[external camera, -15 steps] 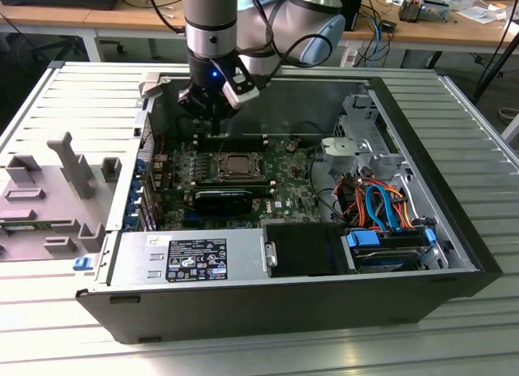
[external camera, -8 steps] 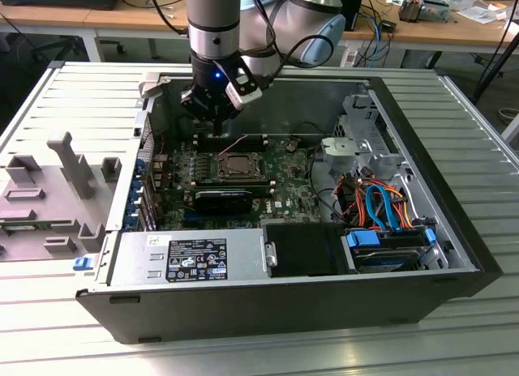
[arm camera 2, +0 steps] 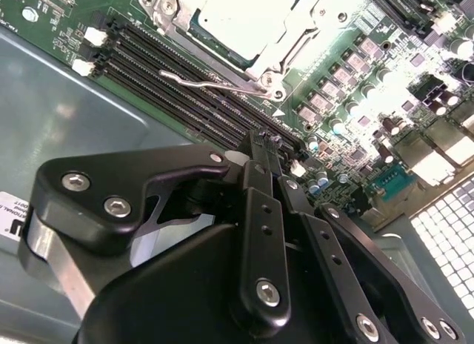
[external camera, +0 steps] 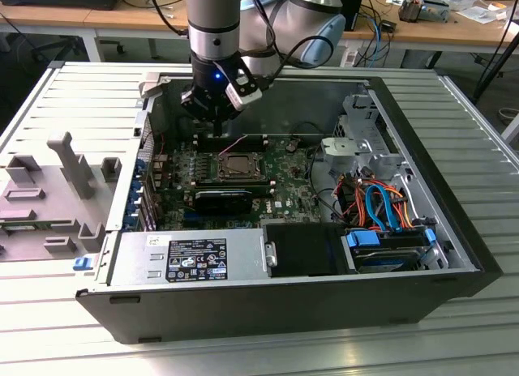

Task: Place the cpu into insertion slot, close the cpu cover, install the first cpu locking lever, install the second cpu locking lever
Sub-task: 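Install the first cpu locking lever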

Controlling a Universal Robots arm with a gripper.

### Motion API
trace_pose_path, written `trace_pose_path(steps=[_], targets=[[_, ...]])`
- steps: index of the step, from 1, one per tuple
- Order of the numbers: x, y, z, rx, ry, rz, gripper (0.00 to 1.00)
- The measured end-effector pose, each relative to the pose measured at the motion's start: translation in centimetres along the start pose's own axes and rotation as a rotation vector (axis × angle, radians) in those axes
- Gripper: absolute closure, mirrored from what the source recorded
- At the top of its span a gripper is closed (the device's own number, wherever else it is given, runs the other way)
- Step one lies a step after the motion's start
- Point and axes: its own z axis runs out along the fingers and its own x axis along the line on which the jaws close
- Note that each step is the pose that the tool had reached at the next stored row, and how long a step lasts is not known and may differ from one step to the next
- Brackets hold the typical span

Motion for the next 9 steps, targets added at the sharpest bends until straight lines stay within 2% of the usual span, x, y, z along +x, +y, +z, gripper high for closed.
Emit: trace_pose_path(steps=[9], targets=[[0.0, -0.07, 1.2, 0.0001, 0.0001, -0.001, 0.89]])
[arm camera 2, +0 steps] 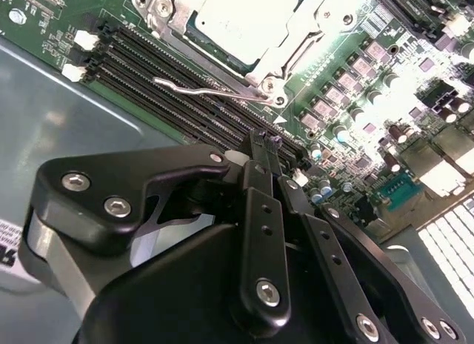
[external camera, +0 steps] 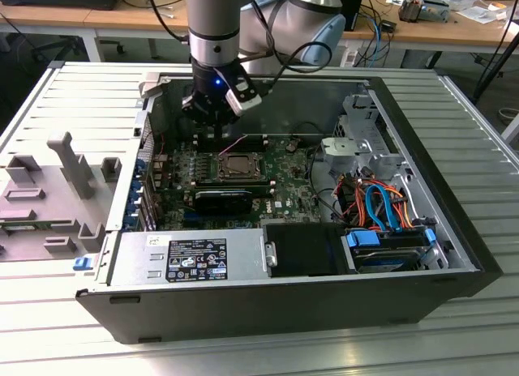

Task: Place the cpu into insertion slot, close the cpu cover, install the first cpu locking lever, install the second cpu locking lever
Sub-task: 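Install the first cpu locking lever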

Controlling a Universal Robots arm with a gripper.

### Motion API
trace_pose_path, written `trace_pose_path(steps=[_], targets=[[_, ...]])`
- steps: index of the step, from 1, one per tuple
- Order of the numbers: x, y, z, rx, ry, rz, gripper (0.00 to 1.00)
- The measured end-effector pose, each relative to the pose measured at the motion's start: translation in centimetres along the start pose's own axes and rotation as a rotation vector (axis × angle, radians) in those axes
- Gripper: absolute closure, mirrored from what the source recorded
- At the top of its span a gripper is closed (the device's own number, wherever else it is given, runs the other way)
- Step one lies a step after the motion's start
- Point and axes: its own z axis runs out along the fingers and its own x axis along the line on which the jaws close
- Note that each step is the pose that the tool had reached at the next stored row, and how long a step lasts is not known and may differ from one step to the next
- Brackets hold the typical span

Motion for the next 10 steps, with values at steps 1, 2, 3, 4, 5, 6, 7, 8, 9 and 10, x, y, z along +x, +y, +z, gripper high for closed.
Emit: trace_pose_path(steps=[1, 2, 3, 4, 5, 6, 7, 8, 9, 10], targets=[[-0.01, -0.01, 0.12, 0.0004, 0.0001, 0.0, 0.89], [-0.03, -0.02, 0.23, 0.0011, 0.0001, -0.001, 0.89], [-0.05, -0.02, 0.32, 0.002, 0.0002, -0.001, 0.89], [-0.1, -0.04, 0.44, 0.0036, 0.0004, -0.001, 0.89], [-0.14, -0.05, 0.52, 0.0048, 0.0006, -0.001, 0.89], [-0.18, -0.05, 0.62, 0.0061, 0.0006, -0.001, 0.89], [-0.26, -0.07, 0.77, 0.0082, 0.0009, -0.002, 0.89], [-0.3, -0.08, 0.83, 0.0092, 0.0011, -0.002, 0.89], [-0.35, -0.1, 0.91, 0.0102, 0.0012, -0.002, 0.89], [-0.38, -0.12, 0.98, 0.011, 0.0012, -0.002, 0.89]])
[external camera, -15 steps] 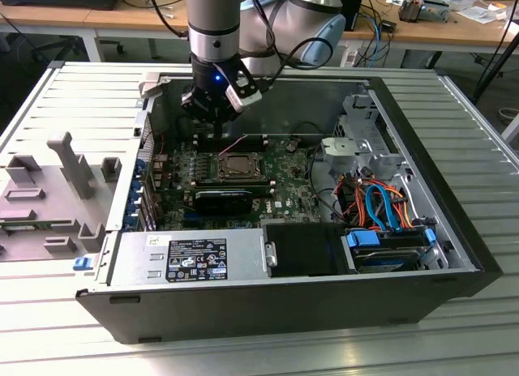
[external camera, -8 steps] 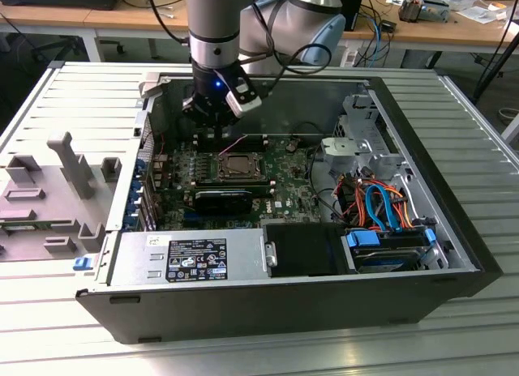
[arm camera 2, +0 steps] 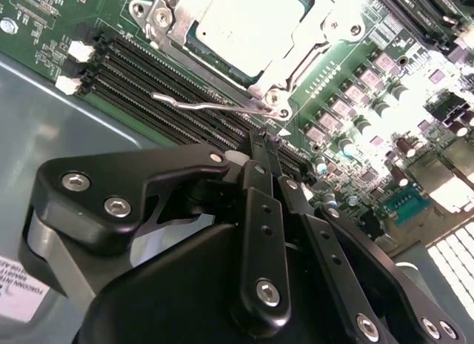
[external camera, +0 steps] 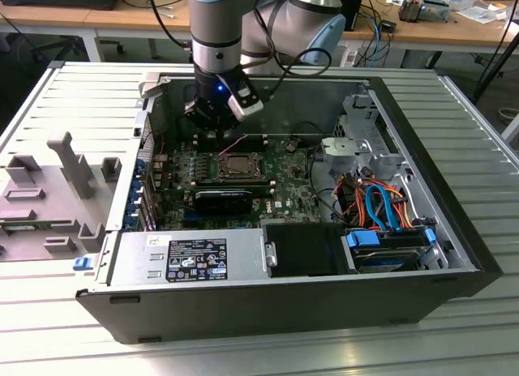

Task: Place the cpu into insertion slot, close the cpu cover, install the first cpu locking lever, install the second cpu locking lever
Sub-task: 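Install the first cpu locking lever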

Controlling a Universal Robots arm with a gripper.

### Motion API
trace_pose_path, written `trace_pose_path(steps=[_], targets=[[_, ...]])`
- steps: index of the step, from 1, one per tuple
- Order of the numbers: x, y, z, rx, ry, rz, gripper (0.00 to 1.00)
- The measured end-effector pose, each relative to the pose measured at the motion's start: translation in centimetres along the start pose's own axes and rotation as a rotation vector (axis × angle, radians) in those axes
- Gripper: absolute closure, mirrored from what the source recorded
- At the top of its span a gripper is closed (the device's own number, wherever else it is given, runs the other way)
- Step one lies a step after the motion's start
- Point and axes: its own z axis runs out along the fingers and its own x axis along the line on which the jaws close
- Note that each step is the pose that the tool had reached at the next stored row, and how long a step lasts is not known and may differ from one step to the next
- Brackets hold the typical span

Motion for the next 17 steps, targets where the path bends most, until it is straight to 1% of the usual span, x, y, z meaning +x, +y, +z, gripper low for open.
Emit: trace_pose_path(steps=[5, 7, 17], targets=[[-0.23, -0.19, 0.36, 0.0066, 0.0008, -0.001, 0.89], [-0.43, -0.24, 0.56, 0.0107, 0.0014, -0.002, 0.89], [-1.07, -0.33, 0.97, 0.0136, 0.0019, -0.003, 0.89]])
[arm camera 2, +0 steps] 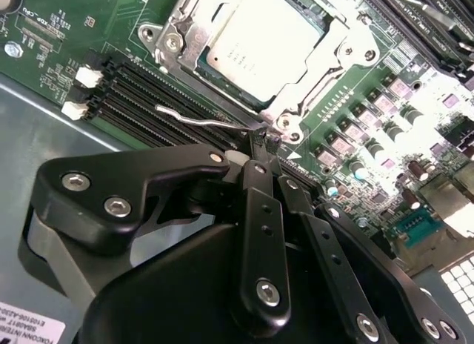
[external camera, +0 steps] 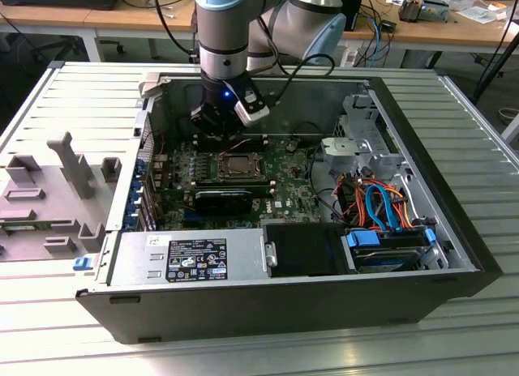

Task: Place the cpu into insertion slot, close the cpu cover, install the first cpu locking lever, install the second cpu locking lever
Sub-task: 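Install the first cpu locking lever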

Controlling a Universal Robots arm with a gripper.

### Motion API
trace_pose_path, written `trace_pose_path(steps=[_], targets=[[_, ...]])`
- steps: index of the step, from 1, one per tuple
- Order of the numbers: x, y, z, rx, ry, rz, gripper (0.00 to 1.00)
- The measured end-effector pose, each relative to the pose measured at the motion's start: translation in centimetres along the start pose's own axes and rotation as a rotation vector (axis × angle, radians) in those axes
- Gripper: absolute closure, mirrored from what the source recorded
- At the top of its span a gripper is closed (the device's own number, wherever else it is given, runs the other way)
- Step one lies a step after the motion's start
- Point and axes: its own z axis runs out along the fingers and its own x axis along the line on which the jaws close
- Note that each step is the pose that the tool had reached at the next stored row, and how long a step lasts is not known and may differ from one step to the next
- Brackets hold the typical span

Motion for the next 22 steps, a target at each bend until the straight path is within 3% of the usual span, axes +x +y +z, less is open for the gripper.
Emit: trace_pose_path(steps=[22], targets=[[-2.49, -0.3, 0.5, 0.0023, 0.0001, -0.002, 0.89]])
